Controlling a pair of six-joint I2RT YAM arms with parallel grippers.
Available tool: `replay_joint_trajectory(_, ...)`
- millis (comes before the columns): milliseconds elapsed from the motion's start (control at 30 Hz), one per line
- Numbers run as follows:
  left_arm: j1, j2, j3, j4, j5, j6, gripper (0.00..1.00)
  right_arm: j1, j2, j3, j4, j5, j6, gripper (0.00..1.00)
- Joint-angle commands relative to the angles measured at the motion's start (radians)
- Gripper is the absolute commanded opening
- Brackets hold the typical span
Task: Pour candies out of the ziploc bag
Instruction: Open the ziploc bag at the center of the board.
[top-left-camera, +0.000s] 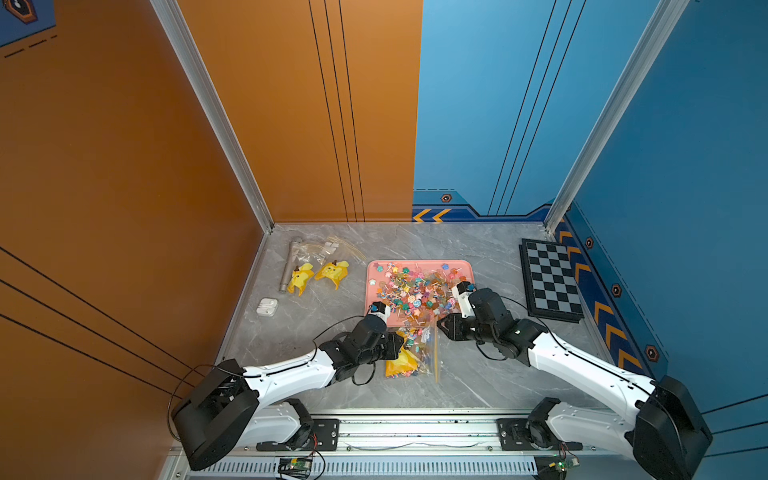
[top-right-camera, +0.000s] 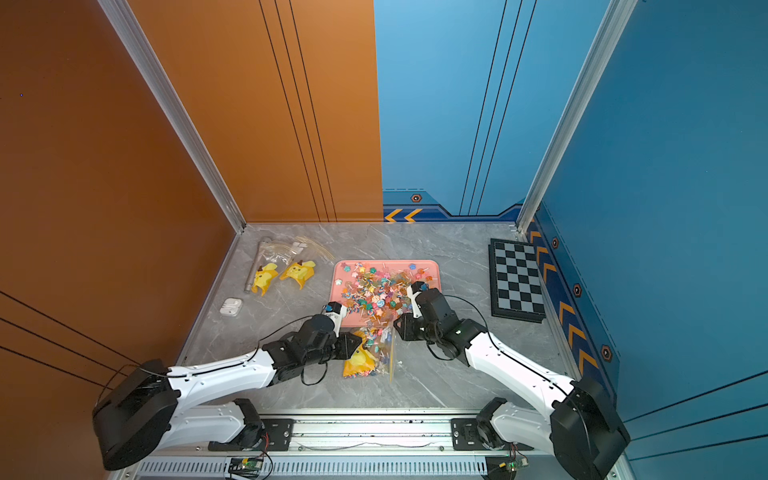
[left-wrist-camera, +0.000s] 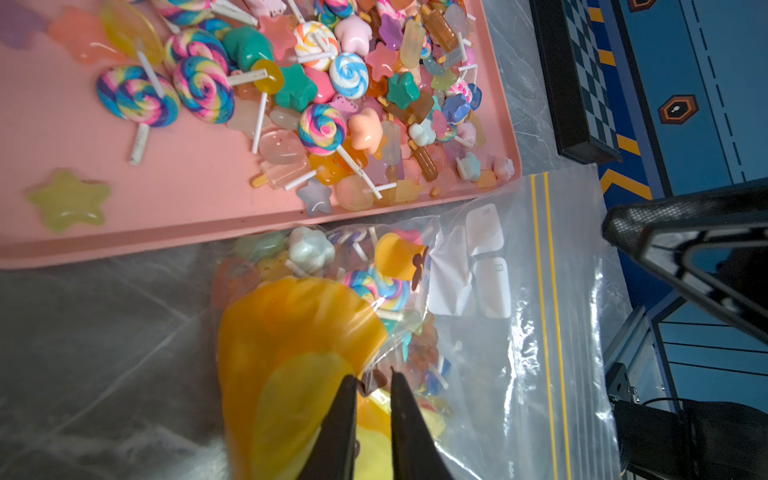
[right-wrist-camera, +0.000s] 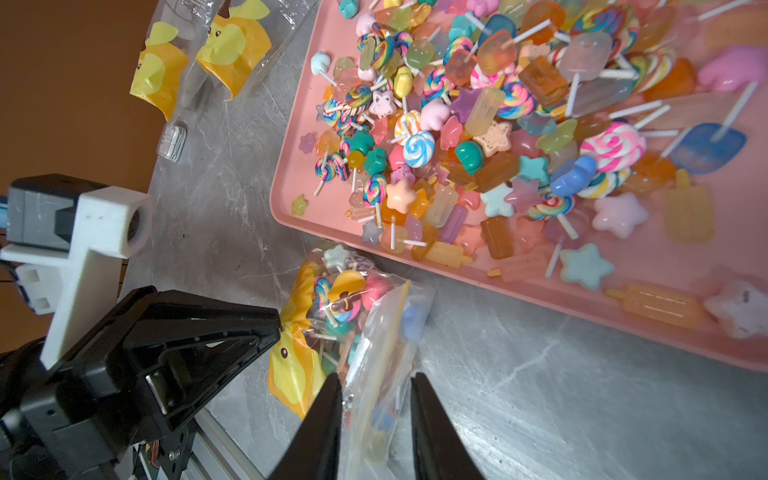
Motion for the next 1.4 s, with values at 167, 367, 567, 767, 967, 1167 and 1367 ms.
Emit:
replay_joint_trajectory(167, 0.010, -0.032, -0.023, 0.000, -0.022, 0.012, 0.18, 0.012, 0.047, 0.018, -0.026, 0.023, 0.007, 0.30)
replay_joint_trajectory(367, 0.013, -0.043, -0.033, -0.001, -0.024, 0.011, 0.18, 0.015, 0.059, 0.016, -0.020, 0.026, 0.008, 0.30)
replay_joint_trajectory(567, 0.014, -0.057, -0.042, 0.000, -0.026, 0.009, 0.18, 0.017, 0.073, 0.008, -0.026, 0.035, 0.011, 0.30)
replay_joint_trajectory(767, 0.017, -0.065, -0.045, -0.002, -0.029, 0.009, 0.19, 0.026, 0.073, 0.002, -0.031, 0.027, 0.014, 0.30)
replay_joint_trajectory(967, 0.014, -0.065, -0.029, -0.003, -0.022, 0.012, 0.19, 0.066, 0.085, 0.004, -0.027, 0.012, 0.012, 0.30)
replay_joint_trajectory(1167, 0.006, -0.075, -0.005, -0.002, -0.023, 0.016, 0.19, 0.076, 0.087, -0.005, -0.027, -0.012, 0.020, 0.28)
replay_joint_trajectory(1367, 0.003, -0.081, 0.010, -0.003, -0.025, 0.018, 0.19, 0.082, 0.077, -0.023, -0.025, -0.034, 0.026, 0.27)
